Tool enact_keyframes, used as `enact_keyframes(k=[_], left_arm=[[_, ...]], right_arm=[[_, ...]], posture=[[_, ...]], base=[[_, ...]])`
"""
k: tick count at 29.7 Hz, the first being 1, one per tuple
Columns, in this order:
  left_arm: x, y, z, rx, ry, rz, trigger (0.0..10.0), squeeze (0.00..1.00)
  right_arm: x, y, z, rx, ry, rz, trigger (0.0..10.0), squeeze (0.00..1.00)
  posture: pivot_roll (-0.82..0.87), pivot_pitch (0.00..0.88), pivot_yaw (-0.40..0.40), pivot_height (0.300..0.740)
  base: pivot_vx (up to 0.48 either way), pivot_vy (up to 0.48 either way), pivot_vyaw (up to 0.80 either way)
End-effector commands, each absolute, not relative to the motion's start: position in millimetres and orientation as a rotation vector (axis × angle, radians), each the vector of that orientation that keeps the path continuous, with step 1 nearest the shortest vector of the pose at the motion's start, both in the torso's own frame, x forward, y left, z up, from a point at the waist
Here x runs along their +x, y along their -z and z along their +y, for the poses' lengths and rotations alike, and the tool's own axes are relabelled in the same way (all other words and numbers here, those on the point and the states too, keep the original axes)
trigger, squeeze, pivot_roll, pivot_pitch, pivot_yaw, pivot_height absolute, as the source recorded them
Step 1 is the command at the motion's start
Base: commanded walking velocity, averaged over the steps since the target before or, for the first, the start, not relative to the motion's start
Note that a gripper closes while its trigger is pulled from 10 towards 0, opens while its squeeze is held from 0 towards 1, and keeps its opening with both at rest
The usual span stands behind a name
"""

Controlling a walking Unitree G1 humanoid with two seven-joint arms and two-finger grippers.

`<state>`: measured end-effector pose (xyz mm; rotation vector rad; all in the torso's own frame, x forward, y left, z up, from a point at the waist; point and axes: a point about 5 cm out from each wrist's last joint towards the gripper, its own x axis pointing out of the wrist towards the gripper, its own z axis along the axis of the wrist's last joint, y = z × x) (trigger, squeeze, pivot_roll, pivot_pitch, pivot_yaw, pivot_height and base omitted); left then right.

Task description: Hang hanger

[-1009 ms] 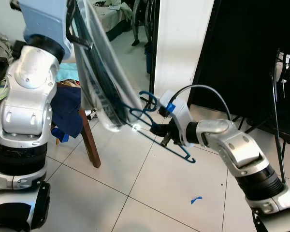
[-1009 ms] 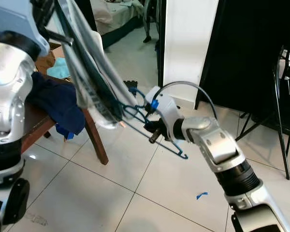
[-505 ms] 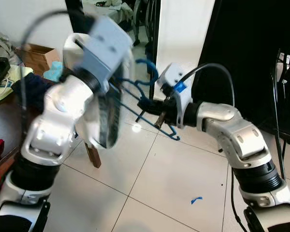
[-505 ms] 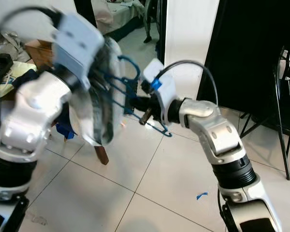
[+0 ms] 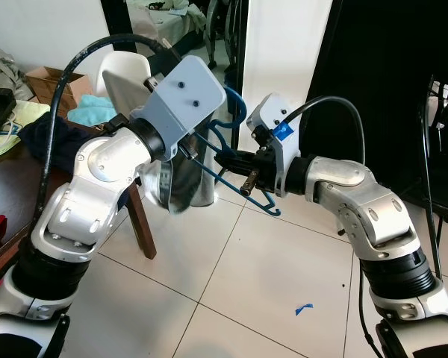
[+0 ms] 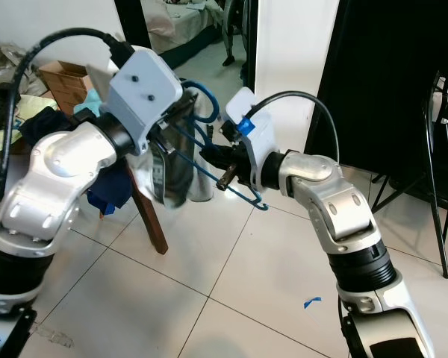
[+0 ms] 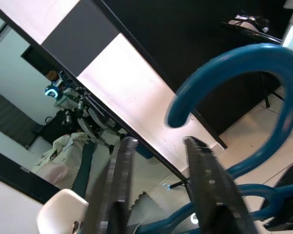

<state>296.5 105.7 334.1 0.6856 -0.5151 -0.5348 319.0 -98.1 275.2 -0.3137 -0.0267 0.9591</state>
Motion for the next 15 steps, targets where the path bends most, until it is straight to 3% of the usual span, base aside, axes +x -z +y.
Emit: enact_keyframes(k=[1, 9, 15], left_arm=[[287, -333, 103, 0.668, 0.645, -0.502, 10.0, 1.0], [263, -366, 101, 0.582, 0.796, -0.625, 10.0, 1.0], [256, -397, 119, 0.635, 0.725, -0.721, 10.0, 1.0]], right_arm=[[318, -282, -97, -0.307, -0.971, -0.074, 10.0, 0.0], [327, -282, -104, -0.315, -0.935, -0.077, 10.0, 0.0], [334, -288, -119, -0.285, -0.916, -0.127, 10.0, 0.0]], posture=[[0.0, 0.085, 0.027, 0.74], [0.01, 0.077, 0.019, 0.74], [0.02, 0.073, 0.016, 0.74]], base=[[0.0, 0.0, 0.0], [0.0, 0.0, 0.0], [0.0, 0.0, 0.0]])
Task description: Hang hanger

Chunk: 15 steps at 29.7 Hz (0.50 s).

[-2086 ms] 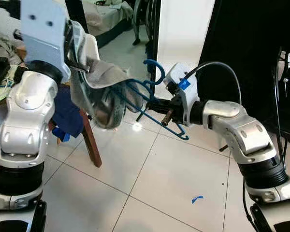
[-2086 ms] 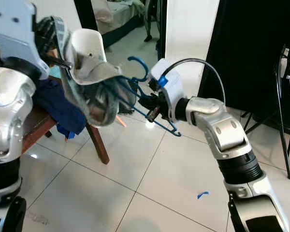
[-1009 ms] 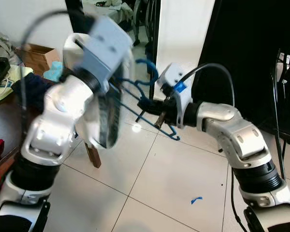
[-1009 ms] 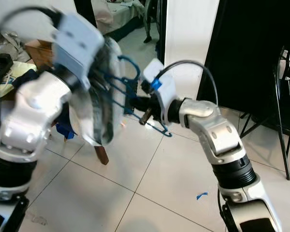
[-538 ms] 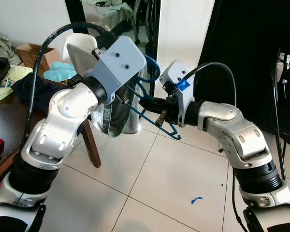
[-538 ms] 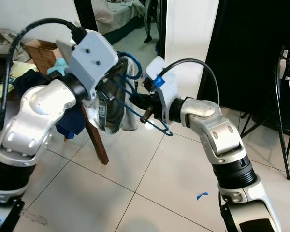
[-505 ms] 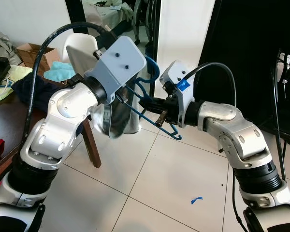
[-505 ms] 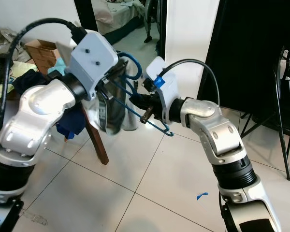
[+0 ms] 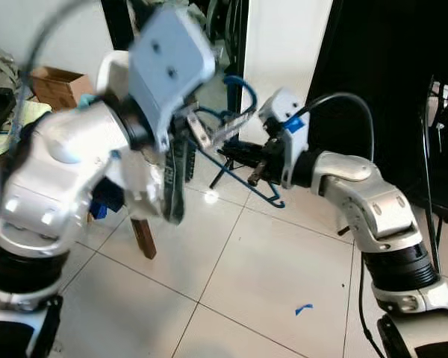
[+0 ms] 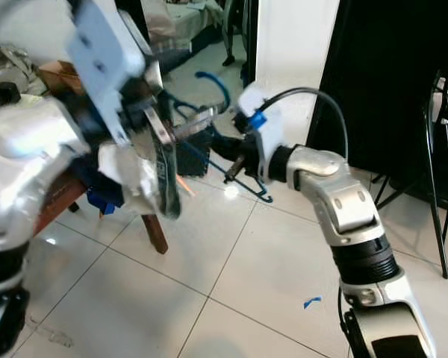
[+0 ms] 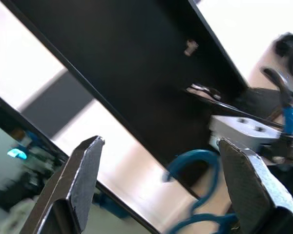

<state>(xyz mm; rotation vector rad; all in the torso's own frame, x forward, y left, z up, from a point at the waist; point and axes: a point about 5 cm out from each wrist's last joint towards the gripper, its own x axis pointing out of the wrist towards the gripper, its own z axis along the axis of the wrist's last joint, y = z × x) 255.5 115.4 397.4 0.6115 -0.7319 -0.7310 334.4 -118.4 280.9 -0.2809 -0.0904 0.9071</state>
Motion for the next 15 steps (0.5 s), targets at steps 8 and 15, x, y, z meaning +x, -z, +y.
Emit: enact_keyframes(k=[8, 15], left_arm=[[265, -428, 175, 0.729, 0.495, -0.737, 10.0, 1.0], [281, -409, 221, 0.729, 0.527, -0.548, 10.0, 0.0]], right_arm=[[340, -280, -140, -0.353, -0.918, -0.116, 10.0, 0.0], [321, -270, -157, -0.544, -1.122, -0.048, 10.0, 0.0]], posture=[[0.04, 0.068, 0.013, 0.74], [0.04, 0.075, 0.014, 0.74]], base=[[0.0, 0.0, 0.0], [0.0, 0.0, 0.0]])
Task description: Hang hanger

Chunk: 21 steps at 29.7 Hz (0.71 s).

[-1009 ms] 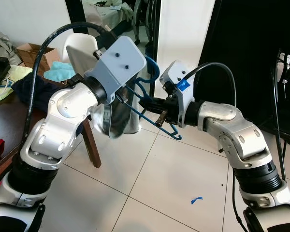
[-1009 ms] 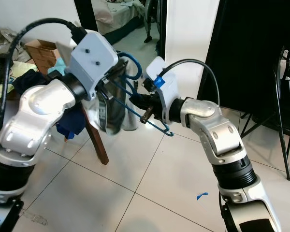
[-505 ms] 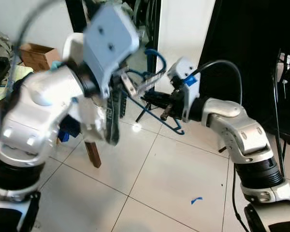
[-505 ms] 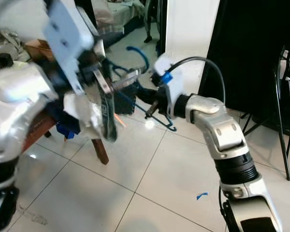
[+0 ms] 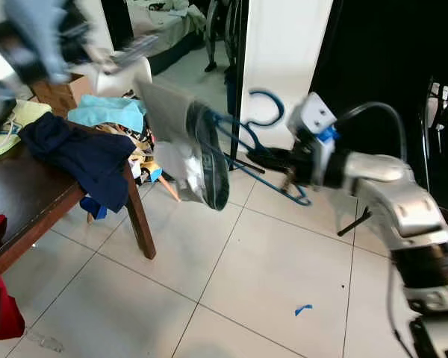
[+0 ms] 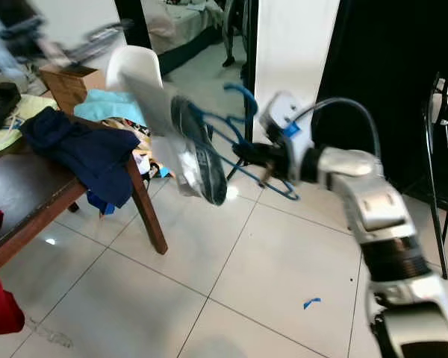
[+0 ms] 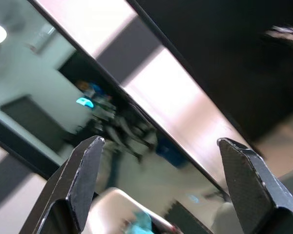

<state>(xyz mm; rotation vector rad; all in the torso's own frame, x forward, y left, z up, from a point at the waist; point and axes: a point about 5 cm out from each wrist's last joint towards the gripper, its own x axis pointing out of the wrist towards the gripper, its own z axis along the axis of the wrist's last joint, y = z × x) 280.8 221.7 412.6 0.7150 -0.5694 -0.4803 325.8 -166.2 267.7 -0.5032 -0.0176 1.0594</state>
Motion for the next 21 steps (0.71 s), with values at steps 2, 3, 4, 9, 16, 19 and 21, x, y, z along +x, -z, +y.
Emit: enact_keyframes(k=[2, 3, 4, 9, 16, 19, 21], left_arm=[[283, -392, 220, 0.758, 0.646, -0.452, 10.0, 0.0], [283, -392, 220, 0.758, 0.646, -0.452, 10.0, 0.0], [283, -386, 217, 0.782, 0.711, -0.419, 10.0, 0.0], [286, -370, 209, 0.84, 0.881, -0.311, 10.0, 0.0], [284, -349, 198, 0.83, 1.083, -0.213, 10.0, 0.0], [283, -346, 196, 0.826, 1.118, -0.2, 10.0, 0.0], [280, -347, 192, 0.803, 1.161, -0.213, 10.0, 0.0]], right_arm=[[315, -272, -160, -0.589, -1.193, -0.039, 10.0, 0.0], [315, -272, -160, -0.589, -1.193, -0.039, 10.0, 0.0], [313, -275, -159, -0.608, -1.23, -0.049, 10.0, 0.0], [310, -282, -152, -0.662, -1.314, -0.088, 10.0, 0.0], [304, -298, -130, -0.695, -1.426, -0.183, 10.0, 0.0], [303, -301, -126, -0.701, -1.443, -0.198, 10.0, 0.0], [304, -302, -122, -0.708, -1.45, -0.202, 10.0, 0.0]], posture=[[0.03, 0.077, 0.015, 0.74], [0.03, 0.077, 0.015, 0.74], [0.03, 0.074, 0.015, 0.74], [0.03, 0.068, 0.013, 0.74], [0.02, 0.054, 0.013, 0.74], [0.02, 0.054, 0.013, 0.74], [0.01, 0.05, 0.012, 0.74]], base=[[0.0, 0.0, 0.0], [0.0, 0.0, 0.0], [0.0, 0.0, 0.0], [0.0, 0.0, 0.0], [0.0, 0.0, 0.0], [0.0, 0.0, 0.0], [0.0, 0.0, 0.0]])
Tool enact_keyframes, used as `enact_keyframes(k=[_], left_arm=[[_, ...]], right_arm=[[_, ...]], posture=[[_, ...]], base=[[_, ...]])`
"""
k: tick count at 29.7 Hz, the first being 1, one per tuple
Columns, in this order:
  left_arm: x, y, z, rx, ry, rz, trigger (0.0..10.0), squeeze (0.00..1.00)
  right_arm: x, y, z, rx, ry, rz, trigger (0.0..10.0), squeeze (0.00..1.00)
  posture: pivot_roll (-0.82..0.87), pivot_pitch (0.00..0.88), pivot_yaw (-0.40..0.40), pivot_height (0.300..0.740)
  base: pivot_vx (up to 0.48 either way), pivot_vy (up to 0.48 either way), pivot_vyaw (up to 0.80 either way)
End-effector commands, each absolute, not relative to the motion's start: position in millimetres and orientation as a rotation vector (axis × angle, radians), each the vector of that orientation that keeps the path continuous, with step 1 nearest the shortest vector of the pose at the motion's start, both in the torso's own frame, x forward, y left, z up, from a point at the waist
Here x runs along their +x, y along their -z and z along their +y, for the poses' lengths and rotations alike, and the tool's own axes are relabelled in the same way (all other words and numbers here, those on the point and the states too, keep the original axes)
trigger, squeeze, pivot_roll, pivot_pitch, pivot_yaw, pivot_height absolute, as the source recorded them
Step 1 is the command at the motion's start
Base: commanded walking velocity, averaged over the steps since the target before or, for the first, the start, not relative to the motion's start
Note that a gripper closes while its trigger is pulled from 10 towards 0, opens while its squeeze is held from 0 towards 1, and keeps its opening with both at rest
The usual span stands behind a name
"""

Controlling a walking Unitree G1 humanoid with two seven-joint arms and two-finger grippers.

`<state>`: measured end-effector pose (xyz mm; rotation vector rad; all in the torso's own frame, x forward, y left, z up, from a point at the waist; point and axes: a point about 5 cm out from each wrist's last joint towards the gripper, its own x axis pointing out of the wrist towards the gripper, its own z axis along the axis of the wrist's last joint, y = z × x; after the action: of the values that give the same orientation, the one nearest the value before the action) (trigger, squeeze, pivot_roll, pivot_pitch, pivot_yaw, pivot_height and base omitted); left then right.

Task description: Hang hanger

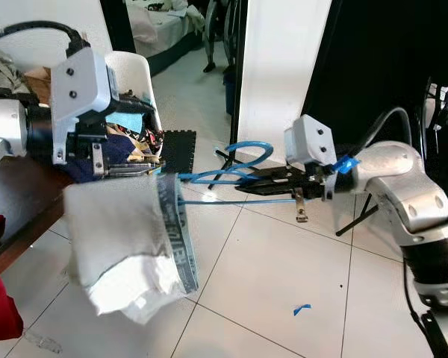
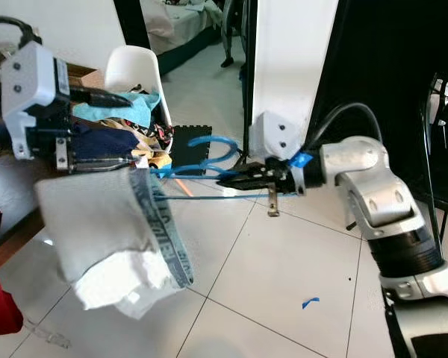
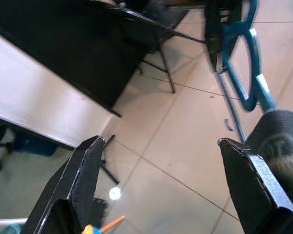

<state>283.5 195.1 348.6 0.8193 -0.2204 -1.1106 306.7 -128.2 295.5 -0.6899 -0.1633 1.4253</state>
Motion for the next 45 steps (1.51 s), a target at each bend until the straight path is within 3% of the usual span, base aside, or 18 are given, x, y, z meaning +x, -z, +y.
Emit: enact_keyframes(k=[1, 6, 10, 16, 19, 22, 26, 45], left_arm=[[280, -347, 192, 0.803, 1.161, -0.213, 10.0, 0.0], [274, -361, 190, 0.759, 1.187, -0.282, 10.0, 0.0], [273, -390, 195, 0.708, 1.099, -0.432, 10.0, 0.0], [262, -403, 202, 0.66, 1.126, -0.475, 10.0, 0.0], [255, -396, 204, 0.691, 1.187, -0.411, 10.0, 0.0], [247, -375, 209, 0.754, 1.288, -0.233, 10.0, 0.0], [245, -368, 210, 0.761, 1.319, -0.178, 10.0, 0.0], [262, -335, 220, 0.87, 1.244, 0.053, 10.0, 0.0]], right_arm=[[304, -302, -122, -0.708, -1.45, -0.202, 10.0, 0.0], [307, -299, -119, -0.718, -1.448, -0.194, 10.0, 0.0], [311, -295, -118, -0.721, -1.438, -0.167, 10.0, 0.0], [316, -289, -120, -0.751, -1.412, -0.125, 10.0, 0.0], [316, -289, -121, -0.754, -1.408, -0.124, 10.0, 0.0], [315, -293, -122, -0.748, -1.416, -0.137, 10.0, 0.0], [315, -294, -122, -0.747, -1.418, -0.142, 10.0, 0.0], [303, -302, -117, -0.741, -1.491, -0.2, 10.0, 0.0]], posture=[[0.01, 0.05, 0.012, 0.74], [0.02, 0.048, 0.011, 0.74], [0.02, 0.048, 0.008, 0.74], [0.02, 0.049, 0.006, 0.74], [0.02, 0.05, 0.007, 0.74], [0.02, 0.052, 0.008, 0.74], [0.02, 0.053, 0.008, 0.74], [0.01, 0.047, 0.014, 0.74]], base=[[0.0, 0.0, 0.0], [0.0, 0.0, 0.0], [0.0, 0.0, 0.0], [0.0, 0.0, 0.0], [0.0, 0.0, 0.0], [0.0, 0.0, 0.0], [0.0, 0.0, 0.0], [0.0, 0.0, 0.0]])
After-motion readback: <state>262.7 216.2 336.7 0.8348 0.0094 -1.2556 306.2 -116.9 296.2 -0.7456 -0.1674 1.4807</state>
